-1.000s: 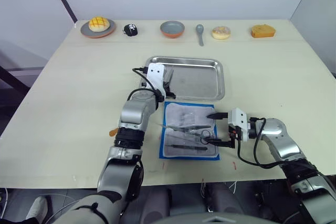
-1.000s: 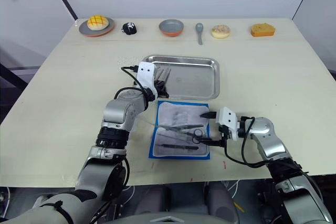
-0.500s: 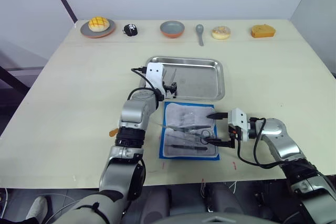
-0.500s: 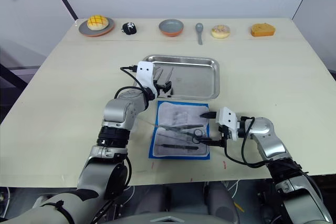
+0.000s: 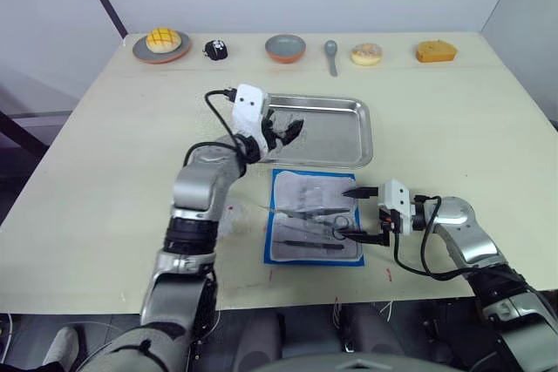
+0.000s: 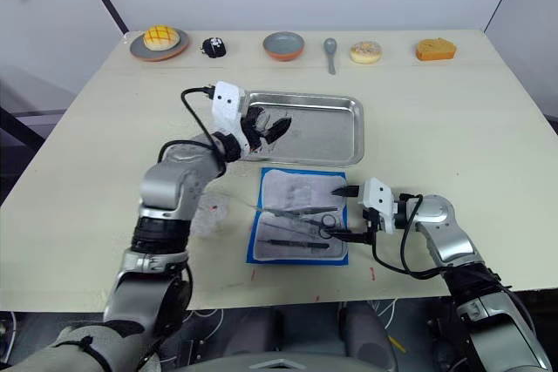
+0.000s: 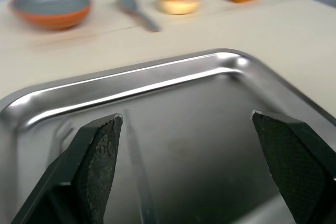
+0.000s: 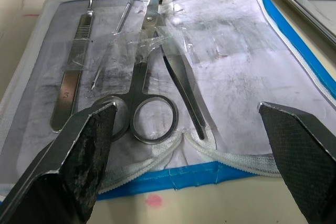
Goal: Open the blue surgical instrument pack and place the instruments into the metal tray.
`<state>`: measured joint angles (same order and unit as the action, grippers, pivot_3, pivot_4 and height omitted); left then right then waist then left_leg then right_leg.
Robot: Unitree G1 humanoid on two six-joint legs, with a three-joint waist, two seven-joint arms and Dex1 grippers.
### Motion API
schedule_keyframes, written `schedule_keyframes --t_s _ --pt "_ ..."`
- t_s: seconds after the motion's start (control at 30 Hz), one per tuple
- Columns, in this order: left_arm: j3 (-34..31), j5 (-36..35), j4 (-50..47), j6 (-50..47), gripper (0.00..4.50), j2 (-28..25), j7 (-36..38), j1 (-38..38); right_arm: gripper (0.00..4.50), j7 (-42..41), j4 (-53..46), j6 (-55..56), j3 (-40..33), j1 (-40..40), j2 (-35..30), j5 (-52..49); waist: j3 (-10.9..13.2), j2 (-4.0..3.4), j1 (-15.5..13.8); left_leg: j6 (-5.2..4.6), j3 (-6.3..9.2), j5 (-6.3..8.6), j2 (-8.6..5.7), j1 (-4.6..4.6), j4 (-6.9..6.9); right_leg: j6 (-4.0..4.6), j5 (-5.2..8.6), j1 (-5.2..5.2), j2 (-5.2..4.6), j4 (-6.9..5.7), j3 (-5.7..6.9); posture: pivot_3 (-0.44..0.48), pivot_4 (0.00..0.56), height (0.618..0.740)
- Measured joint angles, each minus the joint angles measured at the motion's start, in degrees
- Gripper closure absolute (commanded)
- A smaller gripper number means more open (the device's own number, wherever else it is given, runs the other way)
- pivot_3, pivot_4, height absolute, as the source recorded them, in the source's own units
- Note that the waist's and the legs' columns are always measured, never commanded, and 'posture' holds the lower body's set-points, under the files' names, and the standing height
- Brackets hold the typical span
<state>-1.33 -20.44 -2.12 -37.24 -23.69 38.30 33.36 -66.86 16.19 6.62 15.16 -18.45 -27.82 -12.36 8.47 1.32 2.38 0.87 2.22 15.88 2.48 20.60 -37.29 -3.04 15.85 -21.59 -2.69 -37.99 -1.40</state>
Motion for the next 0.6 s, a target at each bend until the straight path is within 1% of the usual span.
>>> schedule_keyframes --t_s 0.07,0.1,0.13,0.17,0.2,0.23,0.33,0.37,0.47,0.5,0.6 --pt "0.0 -0.6 -0.3 0.5 0.32 -2.2 3.5 -0.2 0.00 0.0 0.0 0.0 0.1 -0.1 0.1 0.0 0.0 0.00 0.1 -0.04 -0.01 0.02 0.00 -0.01 0.00 0.00 0.01 -0.01 0.01 0.00 0.00 0.000 0.150 0.732" --pt "1.0 -2.2 -0.4 3.0 0.32 -8.3 12.7 -1.6 0.00 0.2 0.0 0.0 0.1 0.0 0.5 0.0 0.0 -0.01 0.4 -0.13 -0.04 0.07 0.03 -0.02 0.08 0.01 0.01 -0.06 0.05 0.00 -0.05 0.000 0.150 0.732" --pt "0.8 -2.7 0.1 4.8 0.32 -12.5 18.7 -2.4 0.00 0.2 -0.1 0.0 0.0 0.2 0.5 -0.1 0.0 -0.05 0.5 -0.12 -0.04 0.07 0.03 -0.03 0.11 0.01 0.01 -0.07 0.05 0.01 -0.06 0.000 0.150 0.732" --pt "0.8 -2.8 0.7 5.9 0.32 -13.7 20.7 -2.5 0.00 0.2 -0.1 0.0 -0.1 0.2 0.5 -0.1 0.1 -0.14 0.3 -0.21 -0.02 0.12 0.03 -0.06 0.12 0.03 0.02 -0.05 0.04 -0.01 -0.03 0.000 0.150 0.732" --pt "0.8 -2.8 1.7 8.0 0.32 -15.9 24.5 -2.6 0.00 0.2 -0.1 0.0 -0.1 0.1 0.5 -0.1 0.1 -0.13 0.2 -0.24 -0.01 0.14 0.03 -0.05 0.11 0.02 0.02 -0.06 0.04 0.01 -0.01 0.000 0.150 0.732" --pt "0.6 -3.2 4.8 13.1 0.32 -20.9 33.9 -2.6 0.00 0.1 -0.1 0.0 -0.1 0.2 0.2 -0.1 0.1 -0.12 0.0 -0.26 0.01 0.15 0.03 -0.04 0.10 0.04 0.03 -0.04 0.04 0.01 0.04 0.000 0.150 0.732" --pt "1.2 -4.7 10.1 22.5 0.32 -26.0 47.6 -2.6 0.00 0.0 -0.1 0.0 -0.1 0.1 0.2 0.0 0.1 -0.10 0.0 -0.28 -0.02 0.16 0.03 -0.02 0.10 0.05 0.03 -0.04 0.03 0.04 0.02 0.000 0.150 0.732" --pt "2.2 -5.0 11.2 24.8 0.15 -27.5 49.4 -2.6 0.00 0.0 -0.1 0.0 -0.1 0.1 0.3 0.0 0.1 -0.08 0.0 -0.29 -0.02 0.16 0.03 -0.01 0.10 0.05 0.03 -0.05 0.03 0.04 0.01 0.000 0.150 0.732" --pt "7.7 -8.5 14.8 33.2 0.15 -35.0 51.1 -2.6 0.00 -0.1 -0.1 0.0 -0.1 0.2 0.2 0.0 0.1 -0.09 0.0 -0.30 0.00 0.17 0.04 -0.01 0.11 0.05 0.03 -0.07 0.03 0.04 -0.01 0.000 0.150 0.732" --pt "9.3 -10.3 15.7 34.8 0.15 -36.5 51.1 -2.5 0.00 0.0 -0.1 0.0 -0.1 0.2 0.1 0.0 0.1 -0.08 -0.1 -0.30 -0.01 0.17 0.04 -0.01 0.10 0.05 0.03 -0.06 0.02 0.03 -0.01 0.000 0.150 0.732" --pt "13.9 -13.0 18.1 38.8 0.15 -38.9 51.2 -1.4 0.00 0.0 -0.2 0.0 -0.1 0.2 0.1 0.0 0.1 -0.06 -0.1 -0.31 -0.01 0.17 0.04 0.00 0.09 0.04 0.03 -0.06 0.02 0.03 0.00 0.000 0.150 0.732"
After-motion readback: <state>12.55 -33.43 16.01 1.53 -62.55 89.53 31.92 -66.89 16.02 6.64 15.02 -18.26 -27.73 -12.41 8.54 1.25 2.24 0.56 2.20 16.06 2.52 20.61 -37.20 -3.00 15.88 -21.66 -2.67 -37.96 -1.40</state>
